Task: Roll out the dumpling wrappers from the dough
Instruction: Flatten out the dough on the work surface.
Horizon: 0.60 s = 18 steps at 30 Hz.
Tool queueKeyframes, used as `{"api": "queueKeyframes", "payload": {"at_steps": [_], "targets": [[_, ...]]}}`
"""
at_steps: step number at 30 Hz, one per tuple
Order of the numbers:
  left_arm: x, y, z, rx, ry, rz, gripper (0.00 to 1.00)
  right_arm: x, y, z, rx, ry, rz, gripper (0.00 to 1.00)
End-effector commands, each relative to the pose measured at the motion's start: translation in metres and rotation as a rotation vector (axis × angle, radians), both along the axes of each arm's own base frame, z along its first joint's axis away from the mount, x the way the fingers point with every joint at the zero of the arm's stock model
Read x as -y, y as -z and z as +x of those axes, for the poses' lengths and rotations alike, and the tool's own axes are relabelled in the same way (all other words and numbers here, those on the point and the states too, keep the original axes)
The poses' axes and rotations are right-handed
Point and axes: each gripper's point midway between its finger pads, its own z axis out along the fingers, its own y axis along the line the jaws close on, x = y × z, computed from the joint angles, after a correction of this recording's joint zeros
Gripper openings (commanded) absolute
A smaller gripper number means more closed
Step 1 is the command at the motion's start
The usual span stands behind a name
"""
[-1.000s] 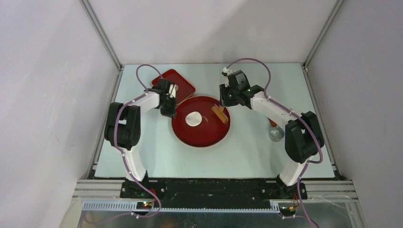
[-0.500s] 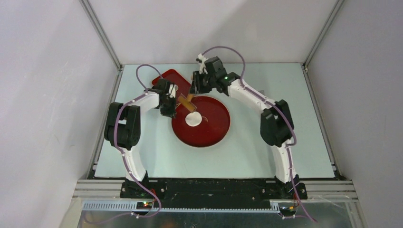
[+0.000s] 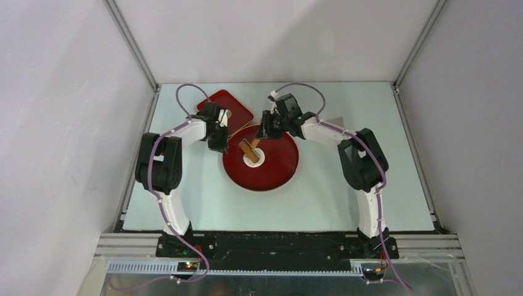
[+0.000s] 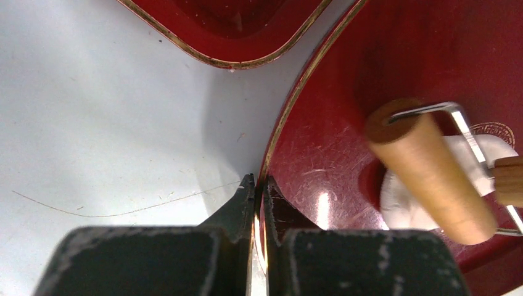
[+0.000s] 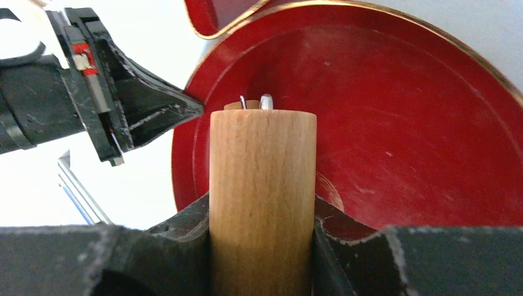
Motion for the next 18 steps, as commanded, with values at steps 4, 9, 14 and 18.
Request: {"api": "queueKeyframes", "payload": {"at_steps": [4, 9, 14, 18], "targets": [[-0.015, 0.006, 0.001, 0.001, -0.044, 0.042, 0.0, 0.105, 0.069, -0.038, -0.118, 0.067, -0.309, 0.0], [-0.015, 0.006, 0.002, 0.004, -0.044, 0.042, 0.0, 0.134, 0.069, -0.033, -0.089, 0.092, -0.361, 0.0], [-0.015, 0.007, 0.001, 0.0, -0.044, 0.042, 0.0, 0.12, 0.017, -0.015, 0.062, 0.04, -0.275, 0.0], [-0.014, 0.007, 0.002, 0.001, -0.043, 0.041, 0.0, 0.089, -0.054, -0.006, 0.185, -0.045, -0.124, 0.0]]}}
